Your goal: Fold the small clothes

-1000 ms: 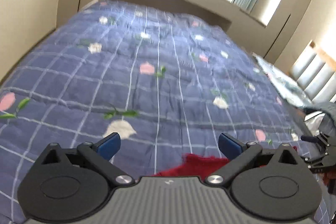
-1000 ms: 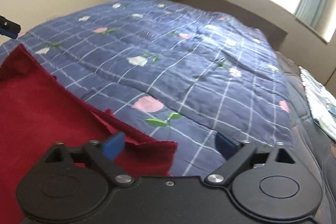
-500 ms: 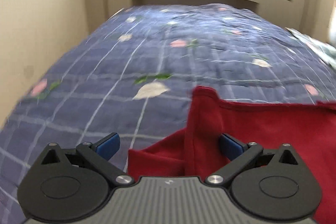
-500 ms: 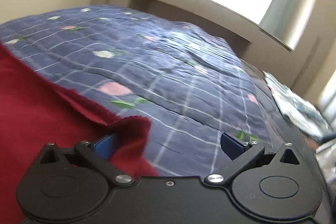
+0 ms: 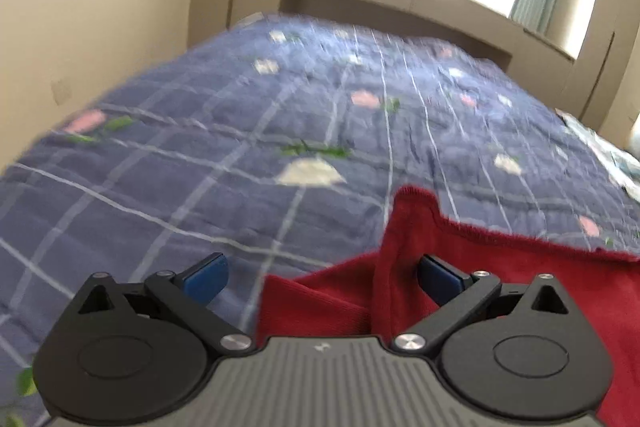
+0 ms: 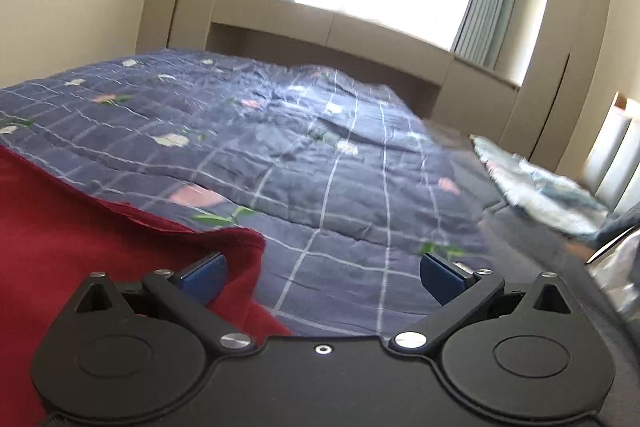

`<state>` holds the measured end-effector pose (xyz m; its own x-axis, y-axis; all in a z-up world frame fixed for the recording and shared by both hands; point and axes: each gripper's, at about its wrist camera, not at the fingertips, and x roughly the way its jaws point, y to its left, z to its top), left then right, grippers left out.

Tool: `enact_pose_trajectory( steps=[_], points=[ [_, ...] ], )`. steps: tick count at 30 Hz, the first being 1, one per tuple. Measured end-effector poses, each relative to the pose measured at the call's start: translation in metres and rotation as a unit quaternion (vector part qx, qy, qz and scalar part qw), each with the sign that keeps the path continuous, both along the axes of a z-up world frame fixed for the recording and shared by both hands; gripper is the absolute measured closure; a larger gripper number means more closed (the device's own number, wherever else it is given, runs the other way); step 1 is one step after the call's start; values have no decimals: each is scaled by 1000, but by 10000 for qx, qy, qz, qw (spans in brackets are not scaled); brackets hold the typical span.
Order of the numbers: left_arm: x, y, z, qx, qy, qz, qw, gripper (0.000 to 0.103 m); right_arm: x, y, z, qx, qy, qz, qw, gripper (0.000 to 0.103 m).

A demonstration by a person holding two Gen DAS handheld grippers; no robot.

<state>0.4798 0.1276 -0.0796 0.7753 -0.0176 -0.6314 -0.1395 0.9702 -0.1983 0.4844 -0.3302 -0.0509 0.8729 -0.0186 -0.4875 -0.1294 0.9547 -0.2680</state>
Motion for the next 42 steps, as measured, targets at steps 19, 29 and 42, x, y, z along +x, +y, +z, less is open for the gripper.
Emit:
enact_pose_trajectory(
  steps=[19,29,42],
  points=[
    [-162,-19,16,-87,-417,689,9967,0,-77,24,-33,-396,-91,-638,9971,1],
    [-182,-13,-14,-528,-510,862,9936,0,-120,70,10,-332,-615,-431,9966,1],
    [-178,-21,-15,-293,-422,851,9951,0,-65,201,-32,-903,15,757,9930,1]
  ],
)
